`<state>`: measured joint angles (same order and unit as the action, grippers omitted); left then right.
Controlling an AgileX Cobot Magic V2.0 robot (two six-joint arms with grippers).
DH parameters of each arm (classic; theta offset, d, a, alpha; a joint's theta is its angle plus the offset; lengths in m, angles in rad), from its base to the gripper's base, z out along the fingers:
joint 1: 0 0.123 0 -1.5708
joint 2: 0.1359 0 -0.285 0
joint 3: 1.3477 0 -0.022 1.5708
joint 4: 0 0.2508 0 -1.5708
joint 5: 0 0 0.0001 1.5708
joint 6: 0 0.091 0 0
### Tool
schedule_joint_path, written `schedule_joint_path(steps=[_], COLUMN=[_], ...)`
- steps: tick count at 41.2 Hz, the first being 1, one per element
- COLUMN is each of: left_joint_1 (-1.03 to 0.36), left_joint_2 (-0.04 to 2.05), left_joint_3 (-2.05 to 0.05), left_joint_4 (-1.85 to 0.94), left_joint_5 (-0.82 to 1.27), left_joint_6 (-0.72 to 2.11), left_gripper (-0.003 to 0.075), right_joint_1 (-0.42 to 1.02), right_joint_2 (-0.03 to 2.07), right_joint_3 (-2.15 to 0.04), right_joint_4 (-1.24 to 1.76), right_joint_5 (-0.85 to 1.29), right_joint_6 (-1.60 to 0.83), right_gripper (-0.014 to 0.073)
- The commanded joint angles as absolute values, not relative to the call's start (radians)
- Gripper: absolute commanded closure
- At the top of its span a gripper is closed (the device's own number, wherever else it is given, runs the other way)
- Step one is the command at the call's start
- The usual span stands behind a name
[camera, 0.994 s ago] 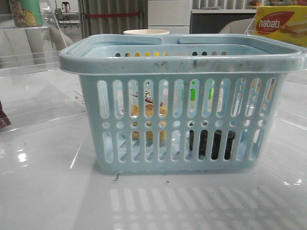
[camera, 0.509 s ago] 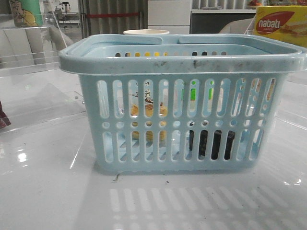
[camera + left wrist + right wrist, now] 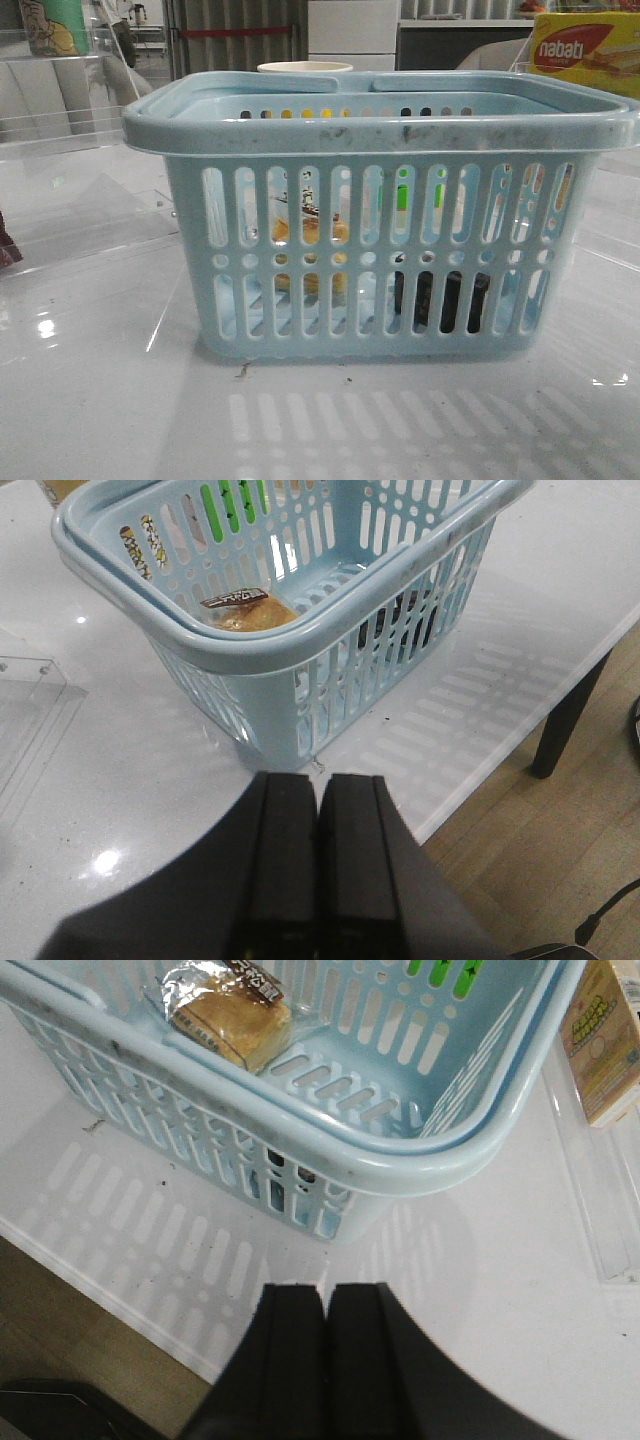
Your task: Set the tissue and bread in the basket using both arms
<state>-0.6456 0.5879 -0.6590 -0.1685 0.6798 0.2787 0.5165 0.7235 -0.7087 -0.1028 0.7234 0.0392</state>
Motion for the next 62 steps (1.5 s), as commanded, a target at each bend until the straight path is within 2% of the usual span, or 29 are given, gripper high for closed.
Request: schedule_joint_path(steps=[1, 23, 28, 36, 43, 53, 62], left_joint_1=[-0.653, -0.653, -0.625, -0.488, -0.309, -0.097, -0.049], left_joint_2=[0.589, 0.573, 0.545, 0.42, 0.262, -0.025, 0.016], left_joint_3=[-0.688, -0.688, -0.683, -0.56, -0.387, -0.229, -0.191], left_joint_4=[-0.179, -0.18, -0.088, -0.016, -0.045, -0.108, -0.144], left_joint_5=[0.609, 0.609, 0.606, 0.439, 0.245, 0.237, 0.203], left_joint_6=[0.278, 0.28, 0.285, 0.285, 0.285, 0.285, 0.285], left_gripper=[0.063, 0.063, 0.063, 0.0629, 0.063, 0.0629, 0.0629], right_joint_1=[0.514, 0.514, 0.514, 0.514, 0.514, 0.514, 0.514], right_joint_2=[0.718, 0.718, 0.718, 0.718, 0.718, 0.718, 0.717], right_joint_3=[-0.734, -0.734, -0.734, -0.734, -0.734, -0.734, -0.734], right_joint_4=[-0.124, -0.124, -0.124, -0.124, -0.124, -0.124, -0.124], right_joint_5=[0.663, 0.663, 0.663, 0.663, 0.663, 0.663, 0.671], right_joint_6=[0.035, 0.035, 0.035, 0.035, 0.035, 0.035, 0.035], right_gripper=[0.0537, 0.0537, 0.0537, 0.0537, 0.0537, 0.0537, 0.0537])
